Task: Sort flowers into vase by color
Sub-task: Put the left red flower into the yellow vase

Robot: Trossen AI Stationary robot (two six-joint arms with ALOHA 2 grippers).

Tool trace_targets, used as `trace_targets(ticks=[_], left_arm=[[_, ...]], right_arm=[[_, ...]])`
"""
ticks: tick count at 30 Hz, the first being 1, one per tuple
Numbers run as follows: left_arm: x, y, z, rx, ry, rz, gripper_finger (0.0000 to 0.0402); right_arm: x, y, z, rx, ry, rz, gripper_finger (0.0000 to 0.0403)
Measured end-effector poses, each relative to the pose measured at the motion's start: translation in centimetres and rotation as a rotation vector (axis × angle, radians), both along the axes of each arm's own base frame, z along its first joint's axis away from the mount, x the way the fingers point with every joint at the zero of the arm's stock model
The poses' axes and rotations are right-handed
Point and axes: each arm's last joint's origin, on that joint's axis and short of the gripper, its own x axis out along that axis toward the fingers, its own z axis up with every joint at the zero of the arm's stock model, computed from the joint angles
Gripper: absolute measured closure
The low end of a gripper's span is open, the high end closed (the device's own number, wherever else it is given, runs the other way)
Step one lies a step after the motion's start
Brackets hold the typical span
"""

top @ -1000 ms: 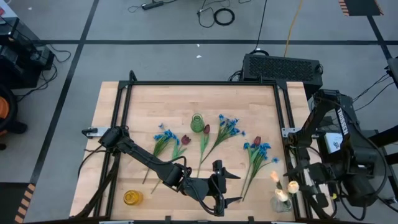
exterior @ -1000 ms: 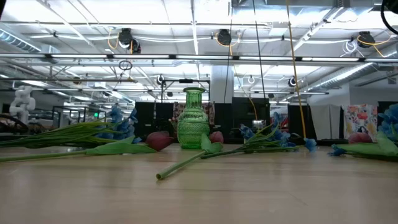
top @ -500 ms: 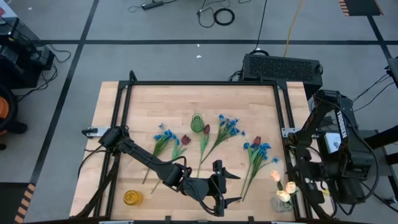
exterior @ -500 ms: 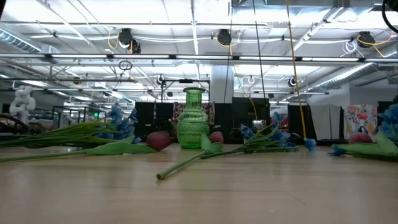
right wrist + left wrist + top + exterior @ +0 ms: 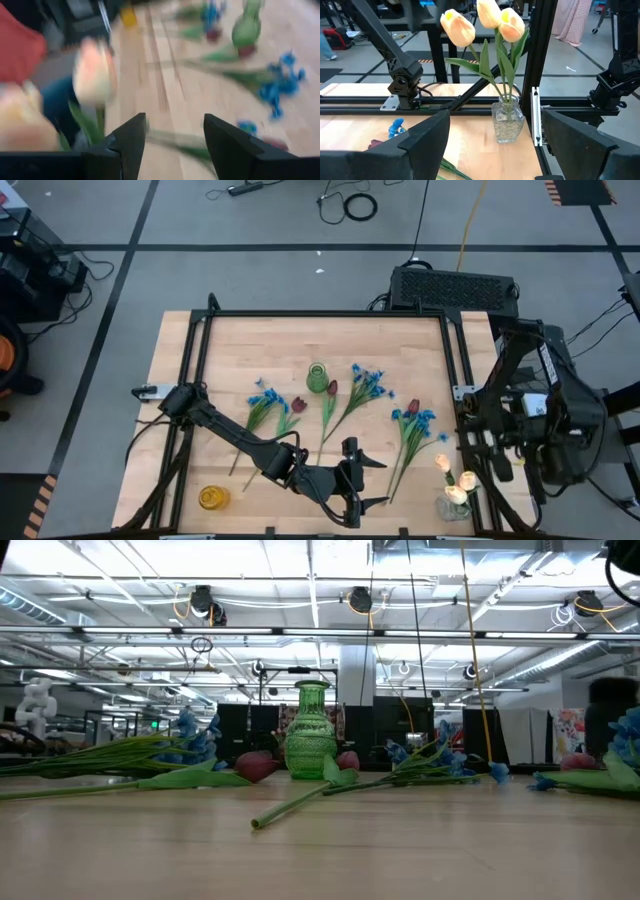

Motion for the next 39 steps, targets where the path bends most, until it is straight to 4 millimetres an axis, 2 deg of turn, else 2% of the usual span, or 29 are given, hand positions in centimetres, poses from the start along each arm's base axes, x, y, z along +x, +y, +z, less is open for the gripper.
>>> trace_targets(ticks=[8, 12, 14, 17, 23, 29, 31, 34, 36, 39], left_arm=[[-0.1, 0.1, 0.3, 0.022, -0.003, -0.003, 0.0080], [-0.9, 0.8, 1.5, 0.012, 0.013, 0.073, 0.0080], [-1.3, 1.6, 2.1, 0.017, 0.040, 0.120, 0.0080], [-1.4, 2.8, 2.3, 0.042, 0.081, 0.147, 0.0080], [-0.9, 5.3, 2.3, 0.118, 0.138, 0.185, 0.0080], [-0.3, 7.3, 1.6, 0.102, 0.221, 0.174, 0.0080], [-1.4, 7.5, 1.7, 0.116, 0.301, 0.176, 0.0080], [-4.2, 7.7, 2.9, 0.097, 0.406, 0.240, 0.0080], [-6.2, 7.4, 4.0, 0.126, 0.431, 0.303, 0.0080], [-8.2, 6.6, 4.8, 0.173, 0.427, 0.359, 0.0080]], right_arm=[[0.7, -3.6, 2.3, -0.058, -0.347, -0.085, 0.0211], [1.2, -4.7, 3.1, -0.158, -0.558, -0.203, 0.0211], [1.6, -5.0, 3.4, -0.190, -0.608, -0.262, 0.0211], [2.5, -5.3, 3.5, -0.250, -0.593, -0.345, 0.0211], [4.9, -4.5, 3.1, -0.347, -0.522, -0.448, 0.0211], [8.7, -2.8, 1.9, -0.526, -0.408, -0.506, 0.0211], [10.2, -2.5, 1.1, -0.549, -0.337, -0.518, 0.0211], [13.1, -1.9, -0.5, -0.605, -0.193, -0.492, 0.0211], [15.1, -1.6, -1.6, -0.639, -0.110, -0.474, 0.0211], [18.0, -2.0, -1.9, -0.676, -0.080, -0.475, 0.0211]])
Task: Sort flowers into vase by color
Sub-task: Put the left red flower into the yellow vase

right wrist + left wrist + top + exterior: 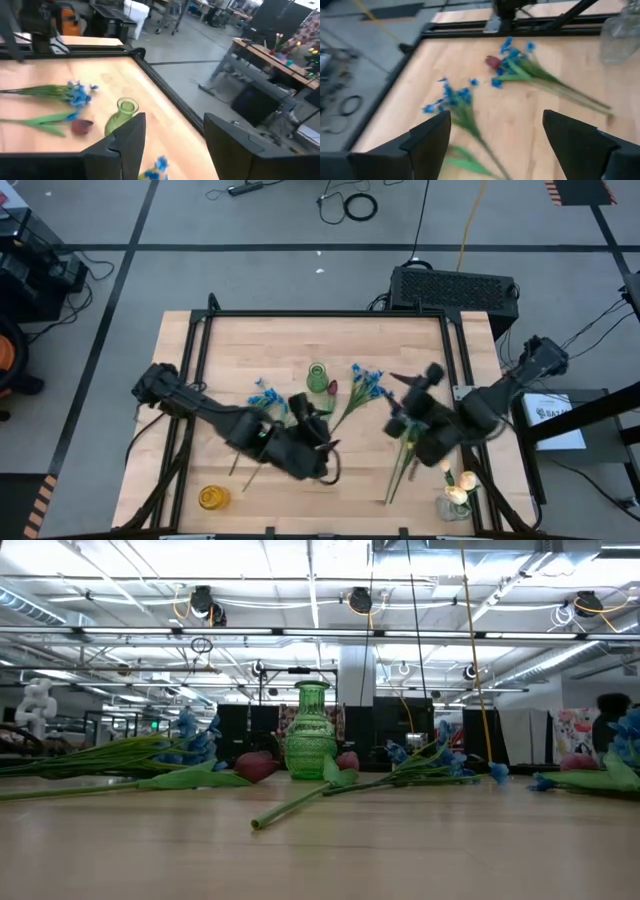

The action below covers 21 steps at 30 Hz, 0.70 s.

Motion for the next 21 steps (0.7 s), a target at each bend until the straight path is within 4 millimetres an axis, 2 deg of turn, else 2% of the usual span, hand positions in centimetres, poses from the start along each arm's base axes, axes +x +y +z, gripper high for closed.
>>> trace_targets(ticks=[4, 9, 14, 21], left_arm=[[-2.6, -1.3, 0.9, 0.056, -0.042, 0.091, 0.0080], [-5.6, -2.3, -0.4, 0.173, -0.009, 0.212, 0.0080], [-7.0, -2.0, -2.9, 0.310, 0.051, 0.256, 0.0080], [-6.9, -0.6, -5.6, 0.397, 0.138, 0.284, 0.0080]], right_arm=[[3.8, -0.4, 0.3, 0.030, 0.034, 0.122, 0.0211], [6.9, -1.0, 0.1, 0.042, 0.085, 0.338, 0.0211], [9.2, -1.8, -2.3, 0.067, 0.220, 0.455, 0.0211], [12.3, -2.0, -6.6, 0.123, 0.326, 0.457, 0.0211]])
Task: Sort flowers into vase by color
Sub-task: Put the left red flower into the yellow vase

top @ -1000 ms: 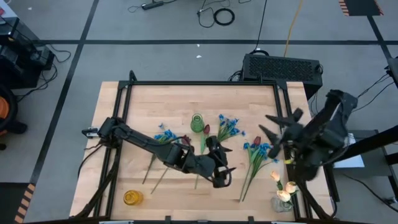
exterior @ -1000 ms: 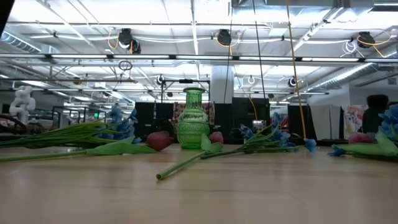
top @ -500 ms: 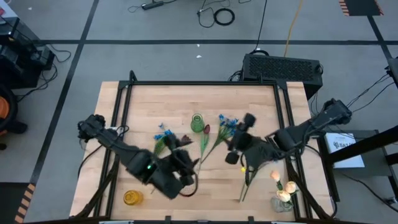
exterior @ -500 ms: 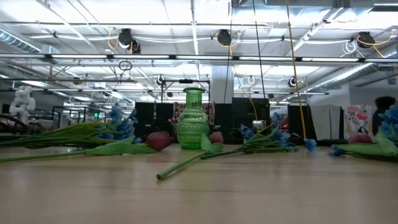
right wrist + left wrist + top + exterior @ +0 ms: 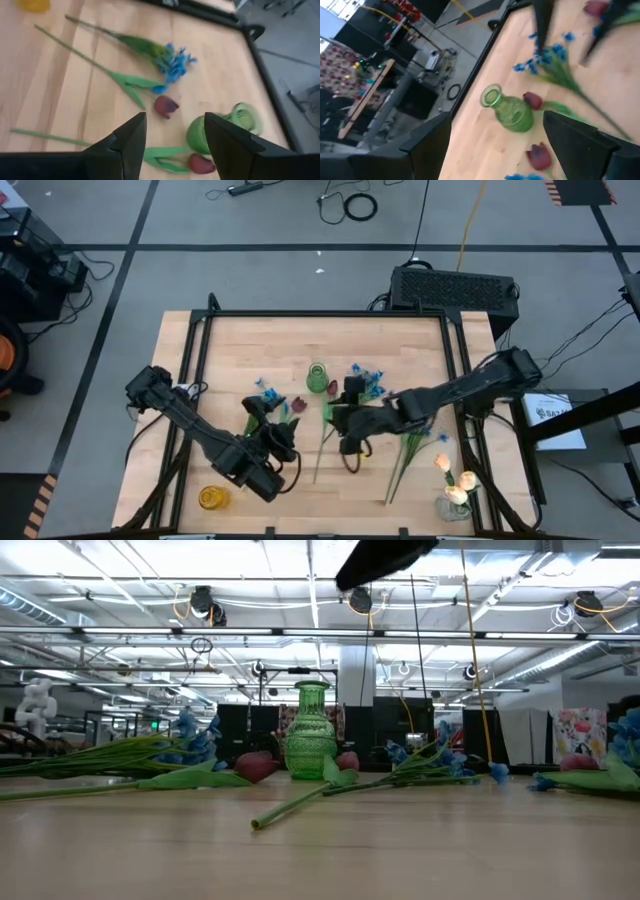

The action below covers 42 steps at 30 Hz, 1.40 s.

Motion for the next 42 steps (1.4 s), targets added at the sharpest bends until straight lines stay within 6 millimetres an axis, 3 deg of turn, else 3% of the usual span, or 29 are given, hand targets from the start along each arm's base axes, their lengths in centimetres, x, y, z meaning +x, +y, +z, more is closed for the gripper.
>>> trace_targets(ticks=[5, 13, 19, 24, 28, 33, 37, 42], left_arm=[[0.4, 1.0, -0.7, 0.057, 0.133, -0.025, 0.0080], [-0.1, 1.5, -0.8, -0.059, 0.085, 0.072, 0.0080], [-1.8, 0.1, -1.1, 0.003, 0.061, 0.031, 0.0080], [-2.3, 0.3, -2.2, 0.031, 0.080, 0.026, 0.0082], [-0.8, 1.0, -3.1, -0.098, 0.081, 0.032, 0.0099], [1.9, 0.8, -4.4, -0.346, 0.078, -0.081, 0.0130], [1.9, 0.7, -5.3, -0.394, 0.023, -0.042, 0.0148], [0.1, 0.5, -8.3, -0.459, -0.010, 0.074, 0.0153]], right_arm=[[2.0, 0.4, -2.6, 0.000, 0.008, -0.009, 0.0211], [3.2, -1.3, -3.0, 0.001, -0.022, -0.032, 0.0211], [1.9, -2.5, -1.9, -0.019, 0.041, -0.052, 0.0211], [0.5, -3.0, -0.6, -0.032, 0.070, -0.057, 0.0211], [-0.5, -3.4, 0.2, -0.075, 0.092, -0.062, 0.0211], [-1.4, -3.8, 1.1, -0.168, 0.101, -0.110, 0.0211], [-2.2, -4.0, 0.9, -0.191, 0.172, -0.110, 0.0211], [-2.8, -4.2, 0.5, -0.191, 0.241, -0.124, 0.0211]])
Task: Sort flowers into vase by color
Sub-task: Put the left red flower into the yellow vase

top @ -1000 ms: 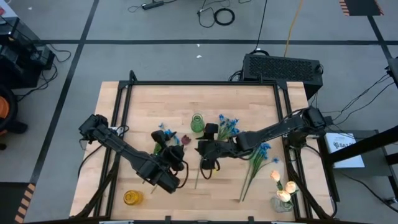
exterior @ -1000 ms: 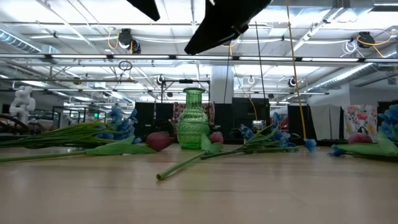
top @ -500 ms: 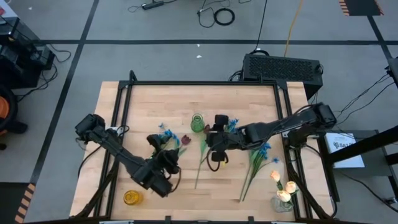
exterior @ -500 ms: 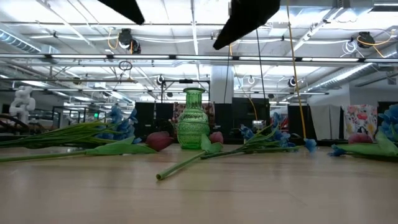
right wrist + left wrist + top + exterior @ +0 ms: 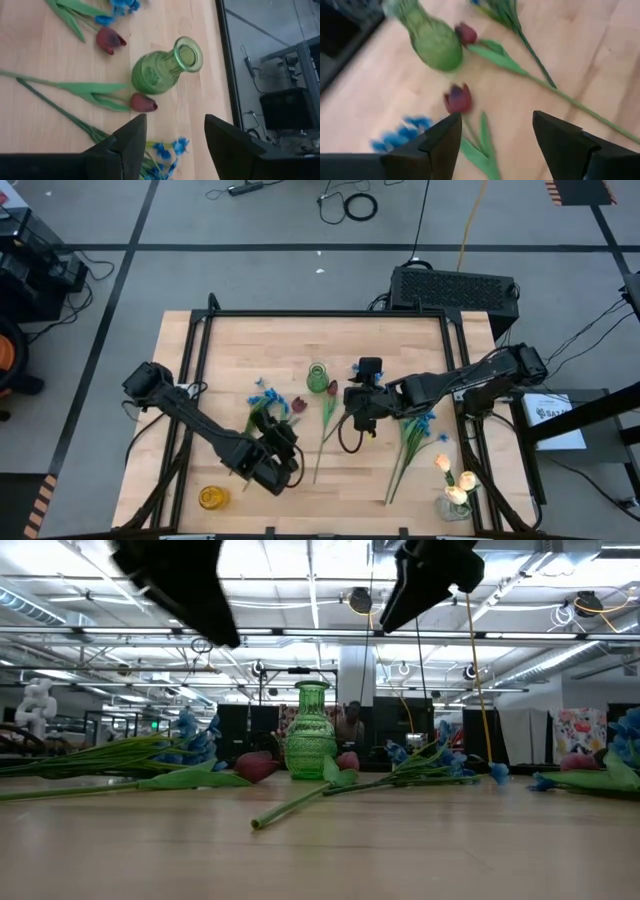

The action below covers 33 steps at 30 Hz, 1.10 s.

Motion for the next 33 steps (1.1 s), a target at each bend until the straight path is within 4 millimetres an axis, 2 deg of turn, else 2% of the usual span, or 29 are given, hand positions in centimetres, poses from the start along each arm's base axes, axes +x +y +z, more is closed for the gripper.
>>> trace_targets(ticks=[4, 8, 18, 24, 33], left_arm=[[-1.2, 0.0, -2.2, -0.104, -0.003, 0.100, 0.0153], [-1.9, 0.1, -3.2, -0.195, -0.009, 0.203, 0.0153], [-1.3, 0.1, -3.1, -0.228, -0.057, 0.212, 0.0153], [-1.3, 0.1, -3.2, -0.208, -0.007, 0.154, 0.0153], [-1.2, 0.4, -3.1, -0.212, -0.070, 0.225, 0.0153]], right_arm=[[-0.1, 0.0, 0.0, 0.017, -0.006, -0.019, 0.0211], [-0.1, 0.3, 0.0, 0.020, -0.010, -0.013, 0.0211], [0.1, 0.5, 0.1, 0.054, -0.057, -0.034, 0.0211], [0.2, 0.6, 0.2, 0.058, -0.069, -0.035, 0.0211], [0.3, 0.6, 0.2, 0.043, -0.069, -0.012, 0.0211]])
